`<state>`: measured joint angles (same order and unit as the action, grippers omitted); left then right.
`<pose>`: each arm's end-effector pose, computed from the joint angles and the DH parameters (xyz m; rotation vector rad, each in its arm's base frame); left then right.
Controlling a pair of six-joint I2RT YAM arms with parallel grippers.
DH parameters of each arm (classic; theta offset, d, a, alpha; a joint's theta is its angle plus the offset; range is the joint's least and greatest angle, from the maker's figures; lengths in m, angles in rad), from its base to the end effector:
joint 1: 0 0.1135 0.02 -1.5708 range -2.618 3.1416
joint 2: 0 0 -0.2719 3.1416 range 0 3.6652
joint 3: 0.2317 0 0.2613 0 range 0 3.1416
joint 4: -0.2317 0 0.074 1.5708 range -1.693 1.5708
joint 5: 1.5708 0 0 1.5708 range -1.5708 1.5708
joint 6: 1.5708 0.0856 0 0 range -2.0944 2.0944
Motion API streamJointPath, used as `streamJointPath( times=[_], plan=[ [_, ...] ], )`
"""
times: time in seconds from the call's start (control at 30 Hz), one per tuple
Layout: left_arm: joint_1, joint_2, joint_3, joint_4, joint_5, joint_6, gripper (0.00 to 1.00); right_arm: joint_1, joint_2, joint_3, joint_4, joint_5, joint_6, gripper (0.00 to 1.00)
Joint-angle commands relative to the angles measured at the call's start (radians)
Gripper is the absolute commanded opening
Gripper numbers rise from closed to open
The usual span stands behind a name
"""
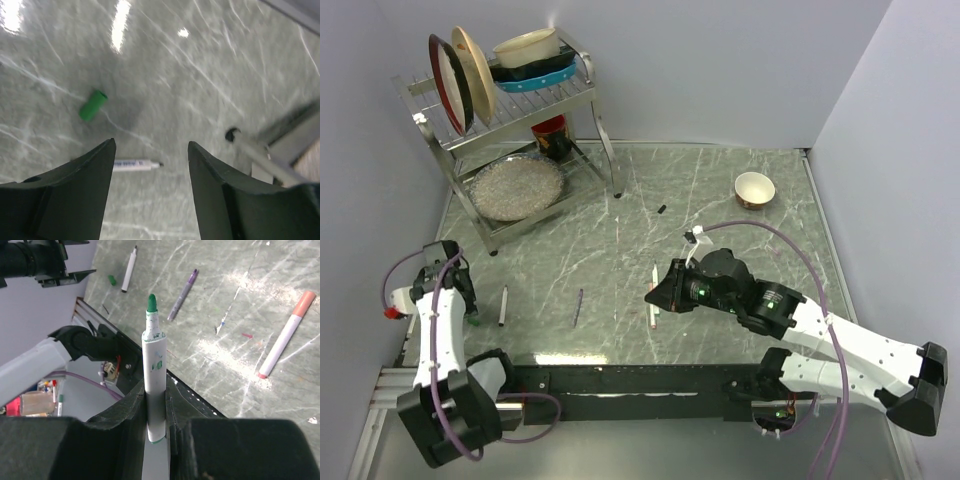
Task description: Insert the pens into the pen caps
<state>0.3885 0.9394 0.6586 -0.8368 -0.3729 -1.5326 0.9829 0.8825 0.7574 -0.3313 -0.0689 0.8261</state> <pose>0.1620 0.1000 0.1820 -2.1643 1.3774 0.0866 0.1339 0.2114 0.2810 -0.2241 2.2368 1.1487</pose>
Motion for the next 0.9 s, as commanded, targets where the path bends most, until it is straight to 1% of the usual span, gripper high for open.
streamJointPath(
  times=[0.0,0.1,0.23,0.37,0.53,0.63,0.7,0.8,0.83,0.87],
  plan=[
    [0.049,0.086,-0.008,0.063,-0.040,0.006,0.63,-0.006,0.021,0.077,-0.003,0.004,-0.030,0.00],
    [0.053,0.168,0.024,0.032,-0.075,0.019,0.63,-0.006,0.048,0.100,-0.006,-0.006,-0.036,0.00],
    [0.055,0.219,0.042,-0.002,-0.084,0.022,0.68,-0.006,0.076,0.120,-0.009,-0.011,-0.041,0.00],
    [0.055,0.231,0.007,0.028,-0.081,0.034,0.68,-0.006,0.087,0.117,0.015,-0.020,-0.028,0.00],
    [0.055,0.292,-0.013,0.057,-0.097,0.040,0.67,-0.004,0.099,0.125,0.008,-0.025,-0.027,0.00],
    [0.056,0.340,-0.033,0.111,-0.063,0.065,0.66,-0.006,0.093,0.126,0.006,-0.020,-0.028,0.00],
    [0.055,0.375,-0.036,0.114,-0.047,0.068,0.63,-0.004,0.093,0.129,0.003,-0.017,-0.030,0.00],
    [0.055,0.404,-0.028,0.104,-0.058,0.063,0.52,-0.006,0.092,0.135,-0.002,-0.012,-0.035,0.00],
    [0.055,0.410,-0.027,0.099,-0.063,0.063,0.44,-0.006,0.092,0.134,0.001,-0.012,-0.033,0.00],
    [0.055,0.411,-0.027,0.096,-0.067,0.066,0.38,-0.006,0.092,0.132,0.005,-0.014,-0.031,0.00]
  ],
)
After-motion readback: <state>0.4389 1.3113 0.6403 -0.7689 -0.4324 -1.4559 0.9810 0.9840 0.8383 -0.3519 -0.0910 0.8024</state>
